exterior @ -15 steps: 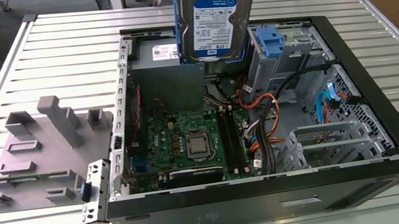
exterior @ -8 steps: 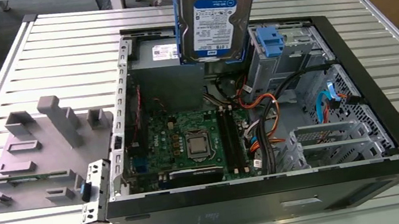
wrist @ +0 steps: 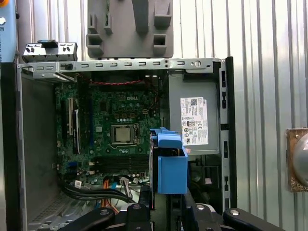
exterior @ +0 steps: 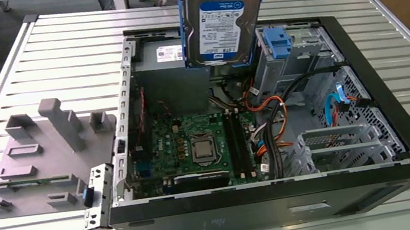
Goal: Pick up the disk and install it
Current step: 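Pick up the disk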
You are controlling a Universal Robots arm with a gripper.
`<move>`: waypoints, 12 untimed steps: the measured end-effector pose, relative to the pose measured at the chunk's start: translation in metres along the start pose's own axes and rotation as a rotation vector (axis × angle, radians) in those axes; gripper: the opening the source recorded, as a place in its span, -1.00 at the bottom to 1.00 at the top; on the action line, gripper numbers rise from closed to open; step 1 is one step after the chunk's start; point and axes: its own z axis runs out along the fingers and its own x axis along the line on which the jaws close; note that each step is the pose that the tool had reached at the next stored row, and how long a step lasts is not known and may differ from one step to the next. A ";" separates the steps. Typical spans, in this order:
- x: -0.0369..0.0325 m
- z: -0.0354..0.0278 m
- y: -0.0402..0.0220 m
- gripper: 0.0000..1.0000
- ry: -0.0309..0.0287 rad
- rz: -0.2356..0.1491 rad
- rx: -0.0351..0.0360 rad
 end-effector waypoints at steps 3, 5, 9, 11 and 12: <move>0.0012 0.0000 0.0000 -0.30 0.0000 0.000 0.0000; 0.0014 0.0000 -0.0001 -0.30 0.0000 0.000 0.0000; 0.0018 -0.0001 -0.0001 -0.30 0.0000 0.000 0.0000; 0.0020 0.0000 -0.0001 -0.30 0.0000 0.000 0.0000; 0.0023 0.0000 -0.0001 -0.30 0.0000 0.000 0.0000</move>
